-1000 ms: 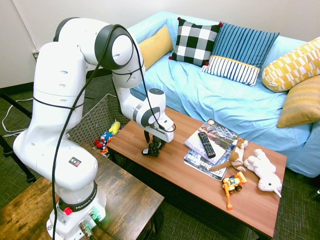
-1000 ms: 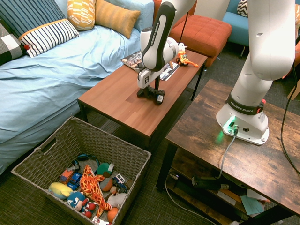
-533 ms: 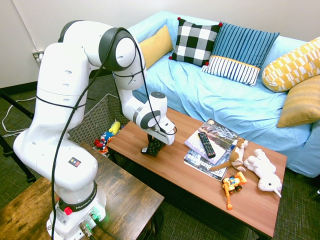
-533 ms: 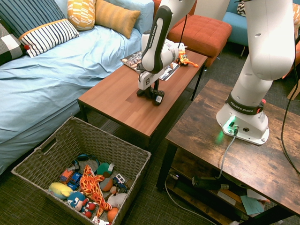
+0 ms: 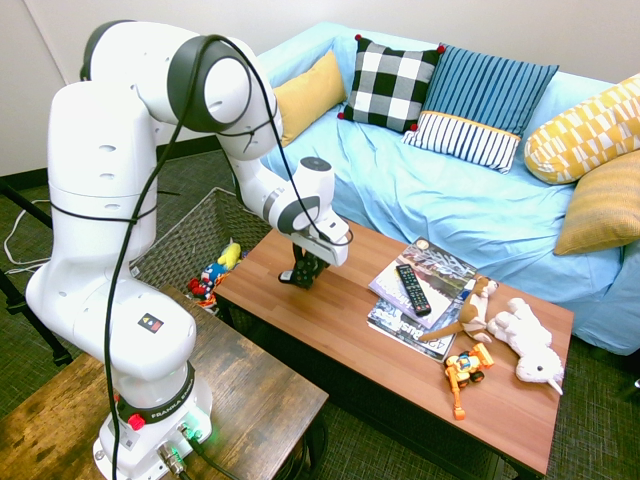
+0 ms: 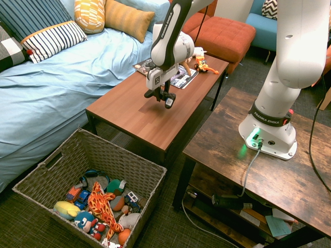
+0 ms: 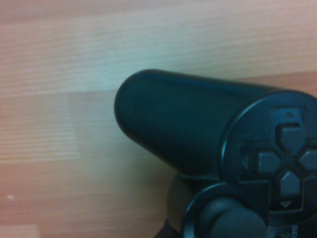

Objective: Put the gamepad in the basket

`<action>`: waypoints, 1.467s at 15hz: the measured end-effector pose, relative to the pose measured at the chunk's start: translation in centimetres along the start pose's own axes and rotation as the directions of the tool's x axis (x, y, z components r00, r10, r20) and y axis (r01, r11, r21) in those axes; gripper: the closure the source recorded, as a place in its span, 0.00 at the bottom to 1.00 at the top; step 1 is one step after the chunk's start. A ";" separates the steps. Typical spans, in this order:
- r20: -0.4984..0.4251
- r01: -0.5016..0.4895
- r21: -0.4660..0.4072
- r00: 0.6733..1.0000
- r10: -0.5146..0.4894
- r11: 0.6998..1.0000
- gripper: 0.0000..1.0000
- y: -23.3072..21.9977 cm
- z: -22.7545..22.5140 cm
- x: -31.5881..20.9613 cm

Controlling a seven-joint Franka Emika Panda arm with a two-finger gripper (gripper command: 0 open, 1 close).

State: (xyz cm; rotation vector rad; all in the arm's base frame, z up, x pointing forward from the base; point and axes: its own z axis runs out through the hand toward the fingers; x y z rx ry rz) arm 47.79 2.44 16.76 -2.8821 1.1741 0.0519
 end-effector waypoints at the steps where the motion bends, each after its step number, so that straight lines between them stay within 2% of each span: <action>1: -0.012 0.024 0.009 1.000 -0.024 1.000 1.00 -1.7 -1.7 -1.4; 5: -0.043 0.123 0.037 0.992 -0.121 0.992 1.00 -9.5 -5.7 -8.8; 8: -0.037 0.186 0.043 0.982 -0.185 0.982 1.00 -14.4 -5.0 -14.2; 11: 0.004 0.224 0.033 0.974 -0.225 0.974 1.00 -19.0 -0.9 -18.5; 14: 0.016 0.231 0.025 0.973 -0.231 0.973 1.00 -20.0 0.8 -18.5; 22: 0.093 0.301 -0.033 0.950 -0.297 0.953 1.00 -30.2 13.8 -28.2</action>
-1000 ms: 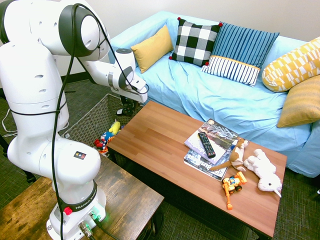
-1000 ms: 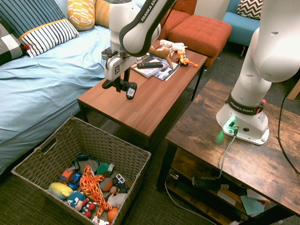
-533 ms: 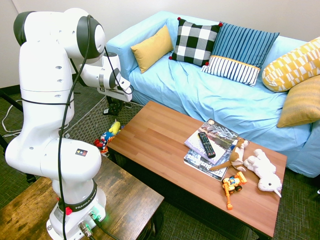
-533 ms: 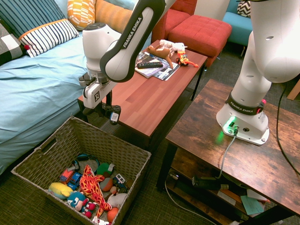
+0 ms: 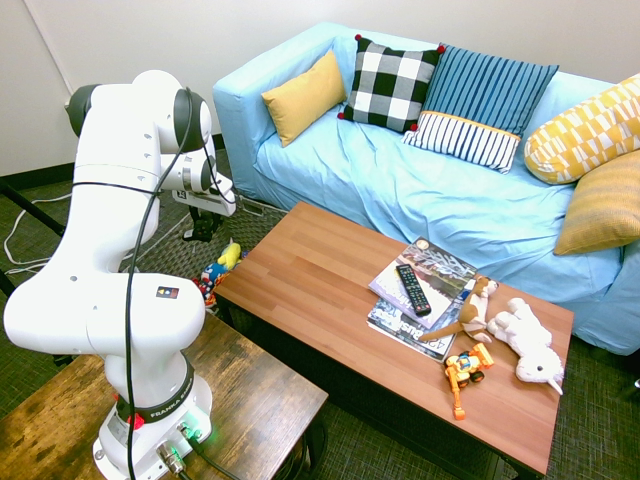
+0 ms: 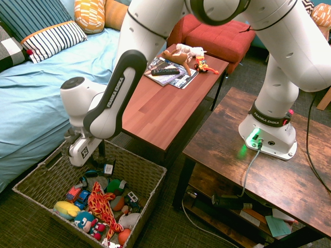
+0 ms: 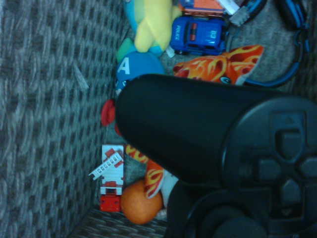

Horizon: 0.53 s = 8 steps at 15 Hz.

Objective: Put the gamepad in the basket

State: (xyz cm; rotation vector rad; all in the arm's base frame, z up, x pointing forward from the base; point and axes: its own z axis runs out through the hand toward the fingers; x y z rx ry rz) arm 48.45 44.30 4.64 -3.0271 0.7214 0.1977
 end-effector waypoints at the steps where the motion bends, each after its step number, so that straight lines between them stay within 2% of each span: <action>1: 0.011 0.006 -0.017 1.000 -0.006 1.000 1.00 -0.5 1.6 -0.3; 4: 0.040 0.016 -0.071 0.999 -0.014 0.997 1.00 -1.1 6.5 -1.0; 5: 0.048 0.018 -0.086 0.999 -0.014 0.996 0.00 -1.3 7.6 -1.1; 8: 0.064 0.018 -0.113 0.998 -0.010 0.993 0.00 -2.0 8.7 -0.8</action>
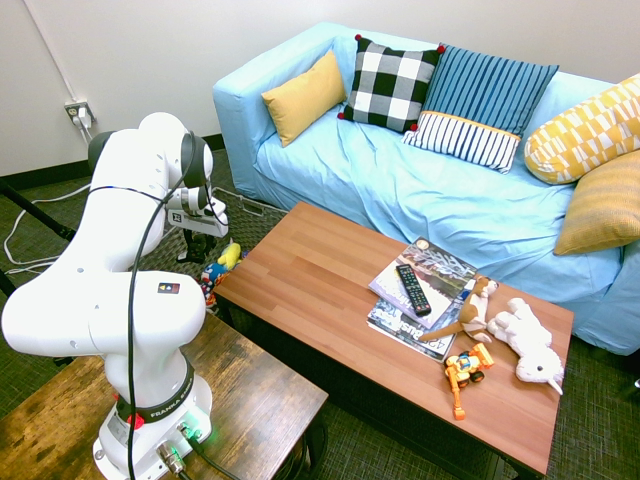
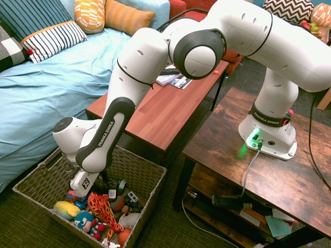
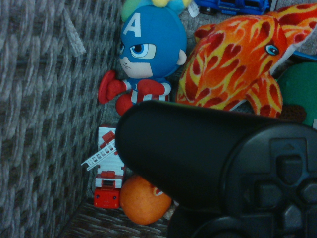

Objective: Put the gamepad in the basket

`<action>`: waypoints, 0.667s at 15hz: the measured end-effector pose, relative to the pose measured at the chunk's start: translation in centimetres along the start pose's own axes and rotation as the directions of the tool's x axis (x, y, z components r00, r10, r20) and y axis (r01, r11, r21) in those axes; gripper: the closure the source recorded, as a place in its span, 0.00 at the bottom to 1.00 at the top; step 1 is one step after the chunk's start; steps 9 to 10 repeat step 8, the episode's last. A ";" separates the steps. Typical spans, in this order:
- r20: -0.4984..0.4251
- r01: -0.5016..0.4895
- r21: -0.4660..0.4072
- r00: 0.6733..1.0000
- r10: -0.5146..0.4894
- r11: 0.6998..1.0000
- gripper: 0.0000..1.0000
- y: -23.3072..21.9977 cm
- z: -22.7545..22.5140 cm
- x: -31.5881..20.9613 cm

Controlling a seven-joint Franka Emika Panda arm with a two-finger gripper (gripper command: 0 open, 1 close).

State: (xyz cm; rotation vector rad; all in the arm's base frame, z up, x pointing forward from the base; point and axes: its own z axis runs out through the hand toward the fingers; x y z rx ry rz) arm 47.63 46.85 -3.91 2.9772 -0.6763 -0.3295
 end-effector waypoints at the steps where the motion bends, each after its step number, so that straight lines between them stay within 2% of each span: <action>1: 0.002 -0.003 -0.001 1.000 0.003 1.000 0.00 -0.1 0.1 0.2; 10: 0.021 -0.044 0.011 0.999 0.044 0.999 0.00 0.2 -0.5 2.6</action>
